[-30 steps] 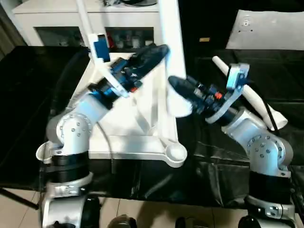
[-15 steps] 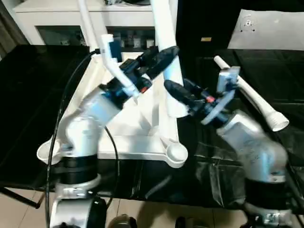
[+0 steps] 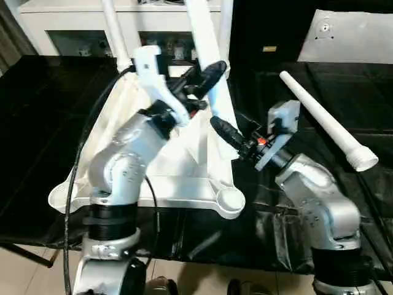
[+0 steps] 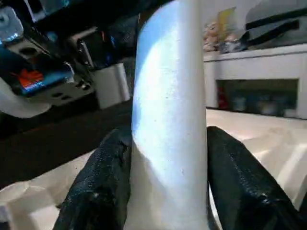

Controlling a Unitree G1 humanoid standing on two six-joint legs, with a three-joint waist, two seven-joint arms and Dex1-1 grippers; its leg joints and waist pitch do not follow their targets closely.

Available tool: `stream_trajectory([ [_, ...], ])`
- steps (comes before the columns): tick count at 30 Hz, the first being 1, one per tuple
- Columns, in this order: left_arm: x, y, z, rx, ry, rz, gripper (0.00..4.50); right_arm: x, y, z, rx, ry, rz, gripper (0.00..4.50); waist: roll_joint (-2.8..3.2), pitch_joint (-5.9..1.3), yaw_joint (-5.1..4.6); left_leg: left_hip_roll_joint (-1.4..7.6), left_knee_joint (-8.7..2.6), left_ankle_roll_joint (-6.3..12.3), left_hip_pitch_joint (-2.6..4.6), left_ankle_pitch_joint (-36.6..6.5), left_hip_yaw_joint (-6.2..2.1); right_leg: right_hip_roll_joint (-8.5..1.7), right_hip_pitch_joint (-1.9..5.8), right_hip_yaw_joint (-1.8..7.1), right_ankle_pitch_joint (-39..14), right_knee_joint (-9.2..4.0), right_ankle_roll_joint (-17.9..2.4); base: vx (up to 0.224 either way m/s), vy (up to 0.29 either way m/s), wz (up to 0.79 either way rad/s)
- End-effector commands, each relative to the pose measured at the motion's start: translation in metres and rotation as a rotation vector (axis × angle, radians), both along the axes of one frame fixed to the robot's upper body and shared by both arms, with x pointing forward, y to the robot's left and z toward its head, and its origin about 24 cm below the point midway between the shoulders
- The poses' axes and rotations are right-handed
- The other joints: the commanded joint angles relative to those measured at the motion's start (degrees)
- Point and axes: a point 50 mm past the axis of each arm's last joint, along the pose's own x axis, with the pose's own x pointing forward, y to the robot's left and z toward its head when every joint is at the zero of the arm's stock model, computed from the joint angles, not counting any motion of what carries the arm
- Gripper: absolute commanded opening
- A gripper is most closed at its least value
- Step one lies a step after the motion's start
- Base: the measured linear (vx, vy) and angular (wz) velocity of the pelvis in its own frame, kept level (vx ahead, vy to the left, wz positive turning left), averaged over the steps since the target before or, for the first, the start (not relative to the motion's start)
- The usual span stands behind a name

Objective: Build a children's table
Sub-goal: Insert table leg to table base

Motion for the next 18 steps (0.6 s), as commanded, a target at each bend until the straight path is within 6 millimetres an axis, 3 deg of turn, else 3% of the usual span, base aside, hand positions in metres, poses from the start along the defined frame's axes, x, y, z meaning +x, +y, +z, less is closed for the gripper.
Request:
stream_trajectory([
  [1,0.004,0.007,-0.011,0.060,0.046,0.131,1.86,-0.001,0.007,0.009,-0.032,-0.089,-0.008,1.91,-0.15,-4.92,0.08,3.02,-3.30,4.87,0.52,-7.4,-1.50,-4.94,3.65,2.98,-18.7,-4.56,-5.5,0.000,0.000,0.00],
  [7,-0.005,-0.004,-0.008,-0.036,0.057,-0.017,1.84,-0.005,0.013,0.006,-0.003,-0.077,0.053,1.91,-0.22,-5.02,0.05,2.97,-3.20,5.48,0.48,-7.3,-1.45,-4.87,3.59,2.94,-18.6,-4.57,-5.5,0.000,0.000,0.00],
  [11,-0.006,0.001,-0.008,-0.065,0.049,-0.109,1.84,-0.010,0.012,0.010,0.067,-0.061,0.144,1.91,-0.05,-4.94,0.07,3.01,-3.28,6.05,0.53,-7.4,-1.52,-4.74,3.54,2.91,-17.8,-4.49,-6.0,0.000,0.000,0.00],
  [12,-0.004,0.005,-0.008,-0.076,0.052,-0.113,2.39,-0.012,0.011,0.011,0.087,-0.048,0.170,1.90,-0.02,-4.98,0.06,3.09,-3.26,5.94,0.54,-7.3,-1.53,-4.76,3.53,2.92,-17.6,-4.41,-6.0,0.000,0.000,0.00],
  [14,-0.003,0.011,-0.007,-0.102,0.059,-0.138,2.39,-0.013,0.008,0.012,0.108,-0.037,0.197,1.90,-0.01,-5.01,0.08,2.96,-3.25,6.11,0.65,-7.3,-1.48,-4.72,3.57,2.90,-17.6,-4.50,-6.0,0.000,0.000,0.00],
  [18,-0.002,0.028,0.002,-0.167,0.049,-0.284,2.81,-0.018,-0.004,0.012,0.162,0.029,0.315,1.89,0.15,-5.09,0.36,3.06,-3.21,6.10,0.78,-6.8,-1.56,-4.77,3.54,2.88,-16.8,-4.19,-6.6,0.000,0.000,0.00],
])
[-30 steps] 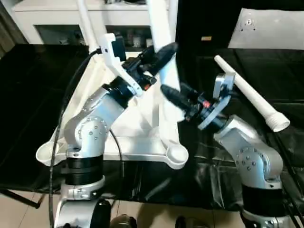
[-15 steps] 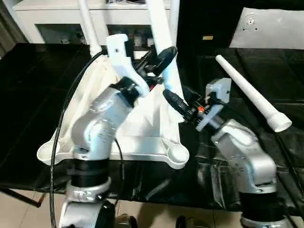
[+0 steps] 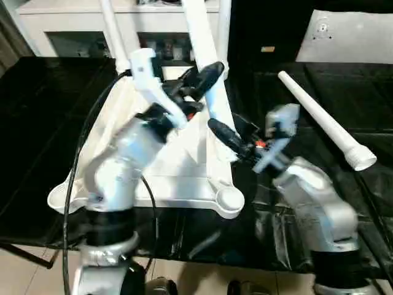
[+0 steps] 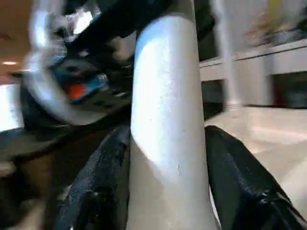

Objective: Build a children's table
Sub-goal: Insert table leg to table base

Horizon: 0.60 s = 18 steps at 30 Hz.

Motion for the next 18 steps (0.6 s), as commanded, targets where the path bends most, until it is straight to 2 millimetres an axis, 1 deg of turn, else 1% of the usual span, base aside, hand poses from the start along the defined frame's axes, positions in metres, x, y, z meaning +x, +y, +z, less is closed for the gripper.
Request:
stream_trajectory([
  [1,-0.001,0.007,0.005,-0.047,0.001,-0.074,2.88,-0.006,-0.003,0.011,0.043,-0.034,0.076,1.89,0.06,-5.12,0.33,3.00,-3.22,5.92,0.76,-6.6,-1.54,-4.85,3.63,2.98,-16.4,-4.04,-6.9,0.000,0.000,0.00],
  [2,-0.003,0.008,0.006,-0.064,-0.006,-0.123,2.88,-0.006,-0.004,0.011,0.054,-0.019,0.096,1.89,-0.02,-5.11,0.38,2.98,-3.24,5.90,0.69,-6.5,-1.53,-4.83,3.62,2.97,-16.2,-4.05,-7.0,0.000,0.000,0.00],
  [3,-0.003,0.008,0.006,-0.064,-0.006,-0.123,2.92,-0.006,-0.004,0.011,0.054,-0.019,0.096,1.89,0.04,-5.13,0.46,3.01,-3.25,5.79,0.73,-6.4,-1.53,-4.90,3.63,3.01,-16.1,-3.93,-7.4,0.000,0.000,0.00],
  [4,-0.009,0.009,0.010,-0.101,-0.025,-0.226,2.94,-0.006,-0.007,0.011,0.069,-0.001,0.118,1.89,-0.05,-5.09,0.43,2.91,-3.20,5.74,0.78,-6.3,-1.40,-4.90,3.58,3.04,-16.3,-4.06,-7.6,0.000,0.000,0.00],
  [5,-0.011,0.009,0.011,-0.125,-0.029,-0.274,2.94,-0.006,-0.008,0.011,0.075,0.006,0.122,1.89,0.07,-5.15,0.57,2.82,-3.16,5.55,0.76,-6.0,-1.34,-4.99,3.60,3.06,-16.6,-3.97,-7.8,0.000,0.000,0.00],
  [8,-0.013,0.010,0.015,-0.148,-0.049,-0.330,2.94,-0.004,-0.010,0.011,0.091,0.016,0.115,1.89,0.17,-5.10,0.62,2.90,-3.26,5.23,0.85,-6.5,-1.41,-4.86,3.54,2.97,-17.6,-4.13,-7.2,0.000,0.000,0.00],
  [10,-0.015,0.012,0.021,-0.232,-0.084,-0.400,2.94,-0.004,-0.012,0.013,0.140,0.037,0.126,1.89,0.14,-5.13,0.77,2.89,-3.23,5.02,0.88,-6.5,-1.35,-4.91,3.55,3.01,-17.6,-4.17,-7.2,0.000,0.000,0.00],
  [11,-0.015,0.013,0.021,-0.235,-0.086,-0.402,2.77,-0.004,-0.012,0.013,0.142,0.038,0.127,1.89,0.13,-5.11,0.85,2.83,-3.26,5.15,0.90,-6.6,-1.35,-4.95,3.57,2.98,-17.8,-4.30,-7.1,0.000,0.000,0.00],
  [12,-0.015,0.014,0.021,-0.243,-0.099,-0.409,2.77,-0.004,-0.013,0.013,0.147,0.042,0.133,1.89,0.12,-5.13,0.92,3.00,-3.36,5.01,0.92,-6.6,-1.44,-4.89,3.53,2.99,-17.8,-4.24,-7.0,0.000,0.000,0.00],
  [13,-0.015,0.014,0.021,-0.243,-0.100,-0.409,2.59,-0.004,-0.013,0.013,0.147,0.042,0.133,1.89,0.12,-5.15,1.01,3.09,-3.36,4.83,0.96,-6.5,-1.46,-4.90,3.53,3.03,-17.6,-4.15,-6.8,0.000,0.000,0.00],
  [14,-0.014,0.013,0.018,-0.214,-0.095,-0.408,2.59,-0.005,-0.013,0.013,0.139,0.047,0.146,1.89,0.44,-5.11,1.10,3.10,-3.37,4.78,0.98,-6.6,-1.51,-4.96,3.51,3.03,-17.7,-4.17,-6.7,0.000,0.000,0.00],
  [15,-0.013,0.012,0.015,-0.179,-0.098,-0.406,2.59,-0.006,-0.013,0.013,0.131,0.050,0.153,1.89,0.27,-5.13,1.14,3.10,-3.41,4.57,1.06,-6.7,-1.48,-4.90,3.47,3.06,-17.8,-4.24,-6.4,0.000,0.000,0.00],
  [16,-0.013,0.012,0.014,-0.157,-0.107,-0.401,2.59,-0.006,-0.013,0.012,0.128,0.052,0.156,1.89,0.25,-5.16,1.27,3.04,-3.44,4.43,1.03,-6.6,-1.48,-4.91,3.52,3.11,-17.9,-4.22,-6.0,0.000,0.000,0.00],
  [18,-0.012,0.012,0.013,-0.150,-0.102,-0.381,2.59,-0.007,-0.013,0.012,0.123,0.052,0.155,1.89,0.28,-5.14,1.44,3.11,-3.44,4.04,1.03,-6.7,-1.43,-5.03,3.53,3.15,-18.1,-4.23,-6.0,0.000,0.000,0.00],
])
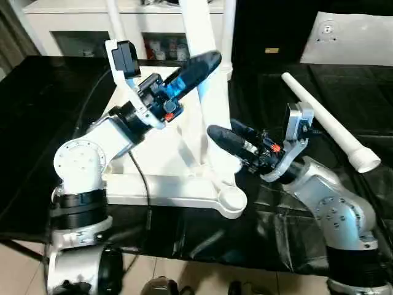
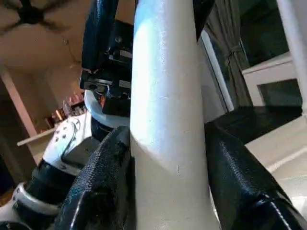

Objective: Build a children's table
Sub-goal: Insert table leg to table base

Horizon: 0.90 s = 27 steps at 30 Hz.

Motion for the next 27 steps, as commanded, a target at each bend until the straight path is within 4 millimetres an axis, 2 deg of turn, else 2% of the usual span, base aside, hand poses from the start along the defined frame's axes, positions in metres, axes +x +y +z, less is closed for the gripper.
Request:
stream_trajectory([
  [1,-0.002,-0.002,0.005,-0.006,-0.042,-0.012,2.59,0.001,-0.004,0.001,-0.006,0.009,-0.025,1.89,0.15,-5.08,0.07,3.08,-3.52,3.91,0.96,-6.7,-1.44,-5.06,3.52,3.13,-18.2,-4.25,-6.0,0.000,0.000,0.00],
  [4,0.000,0.000,0.005,-0.023,-0.034,0.000,2.60,0.000,-0.004,0.001,-0.008,0.011,-0.025,1.89,-0.01,-5.10,0.13,3.08,-3.52,3.91,0.91,-6.6,-1.42,-5.03,3.55,3.11,-18.0,-4.23,-6.0,0.000,0.000,0.00],
  [7,0.003,0.001,0.004,-0.027,-0.032,0.004,2.23,0.000,-0.004,0.001,-0.010,0.014,-0.025,1.89,0.06,-5.06,0.13,3.01,-3.51,3.86,0.90,-6.6,-1.40,-5.01,3.50,3.08,-18.4,-4.30,-5.9,0.000,0.000,0.00],
  [14,0.006,0.005,0.002,-0.029,-0.029,0.015,1.90,0.001,-0.005,0.001,-0.029,0.013,-0.038,1.89,0.04,-5.05,0.14,3.02,-3.54,3.79,0.89,-6.7,-1.42,-5.06,3.49,3.05,-18.9,-4.35,-5.6,0.000,0.000,0.00],
  [17,0.010,0.007,-0.001,0.029,-0.029,0.094,1.86,0.006,-0.007,-0.003,-0.103,0.013,-0.108,1.89,0.06,-5.10,0.10,3.05,-3.55,3.63,0.88,-6.4,-1.45,-5.02,3.48,3.09,-18.4,-4.31,-5.4,0.000,0.000,0.00],
  [19,0.012,0.008,-0.003,0.091,-0.046,0.152,1.84,0.009,-0.007,-0.007,-0.155,0.000,-0.143,2.45,0.17,-5.19,0.11,3.07,-3.56,3.38,0.93,-6.6,-1.51,-5.07,3.51,3.08,-18.7,-4.31,-5.1,0.000,0.000,0.00],
  [21,0.014,0.008,-0.005,0.174,-0.082,0.219,1.84,0.010,-0.007,-0.009,-0.197,-0.010,-0.169,2.59,-0.01,-5.16,-0.01,3.12,-3.60,2.92,0.93,-6.5,-1.49,-5.04,3.48,3.17,-18.5,-4.26,-4.7,0.000,0.000,0.00],
  [23,0.015,0.008,-0.006,0.217,-0.097,0.260,1.83,0.011,-0.006,-0.011,-0.226,-0.022,-0.181,2.76,0.10,-5.14,-0.13,2.95,-3.56,2.87,0.95,-6.9,-1.41,-5.07,3.55,3.15,-18.9,-4.29,-4.6,0.000,0.000,0.00],
  [24,0.018,0.008,-0.005,0.287,-0.121,0.338,1.83,0.013,-0.003,-0.014,-0.304,-0.038,-0.225,2.76,-0.04,-5.13,-0.15,3.12,-3.64,2.58,0.92,-6.9,-1.54,-4.99,3.51,3.15,-19.0,-4.30,-4.4,0.000,0.000,0.00],
  [25,0.018,0.008,-0.004,0.308,-0.131,0.362,1.82,0.014,-0.002,-0.015,-0.341,-0.049,-0.236,2.99,-0.01,-5.17,-0.15,3.15,-3.63,2.39,0.95,-6.6,-1.59,-4.93,3.49,3.15,-18.7,-4.15,-4.3,0.000,0.000,0.00],
  [27,0.019,0.007,-0.003,0.358,-0.150,0.406,1.82,0.015,0.002,-0.015,-0.363,-0.060,-0.262,3.14,0.08,-5.21,-0.23,3.10,-3.54,2.51,0.93,-6.4,-1.48,-5.04,3.48,3.25,-17.8,-4.01,-5.0,0.000,0.000,0.00],
])
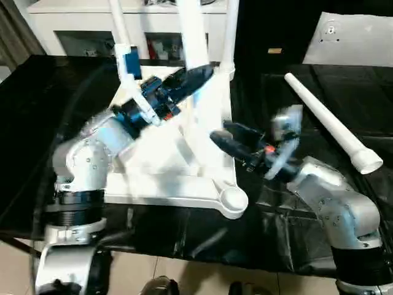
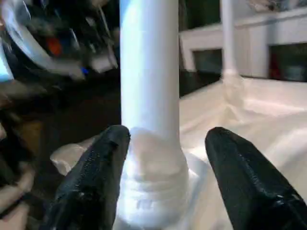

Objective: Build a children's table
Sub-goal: Insert table leg to table base

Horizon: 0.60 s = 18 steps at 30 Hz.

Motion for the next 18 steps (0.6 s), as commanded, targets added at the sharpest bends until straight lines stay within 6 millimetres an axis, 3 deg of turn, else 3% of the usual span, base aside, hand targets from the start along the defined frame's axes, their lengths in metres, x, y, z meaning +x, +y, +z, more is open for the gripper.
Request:
stream_trajectory([
  [1,-0.002,-0.004,0.008,0.063,-0.060,0.063,1.82,0.004,0.009,0.004,-0.057,-0.043,-0.028,3.19,-0.42,-5.29,-0.23,3.10,-3.48,2.76,0.87,-6.2,-1.41,-5.07,3.54,3.28,-17.5,-3.98,-5.3,0.000,0.000,0.00],
  [7,-0.005,-0.020,0.002,0.125,-0.070,0.222,1.82,0.012,0.031,0.000,-0.061,-0.019,-0.134,3.24,-0.23,-5.21,-0.41,3.32,-3.41,2.75,0.82,-6.3,-1.34,-5.10,3.31,3.41,-17.1,-3.86,-6.6,0.000,0.000,0.00],
  [9,-0.005,-0.023,0.000,0.164,-0.091,0.276,1.82,0.014,0.035,0.000,-0.057,-0.028,-0.162,3.24,-0.23,-5.20,-0.43,3.24,-3.50,2.79,0.79,-6.8,-1.41,-5.05,3.32,3.36,-17.7,-3.99,-5.7,0.000,0.000,0.00],
  [10,-0.005,-0.025,-0.002,0.172,-0.094,0.313,1.82,0.016,0.038,-0.001,-0.050,-0.025,-0.187,3.24,-0.59,-5.32,-0.40,3.24,-3.51,2.66,0.85,-6.7,-1.41,-5.14,3.39,3.42,-18.0,-3.90,-5.3,0.000,0.000,0.00],
  [14,-0.006,-0.029,-0.005,0.181,-0.099,0.376,1.82,0.018,0.043,-0.002,-0.058,-0.032,-0.211,3.24,-0.39,-5.37,-0.41,3.27,-3.44,2.59,0.82,-6.4,-1.37,-5.09,3.23,3.47,-17.6,-3.94,-5.2,0.000,0.000,0.00],
  [17,-0.008,-0.030,-0.007,0.197,-0.100,0.425,1.82,0.021,0.045,-0.002,-0.059,-0.026,-0.272,2.87,-0.46,-5.39,-0.52,3.20,-3.45,2.65,0.75,-6.3,-1.36,-5.14,3.21,3.49,-17.3,-3.89,-5.3,0.000,0.000,0.00],
  [18,-0.010,-0.033,-0.008,0.214,-0.101,0.449,1.82,0.025,0.048,-0.001,-0.031,-0.015,-0.319,2.87,-0.98,-5.57,-0.56,3.25,-3.41,2.62,0.73,-6.1,-1.30,-5.12,3.30,3.51,-17.1,-3.82,-5.2,0.000,0.000,0.00],
])
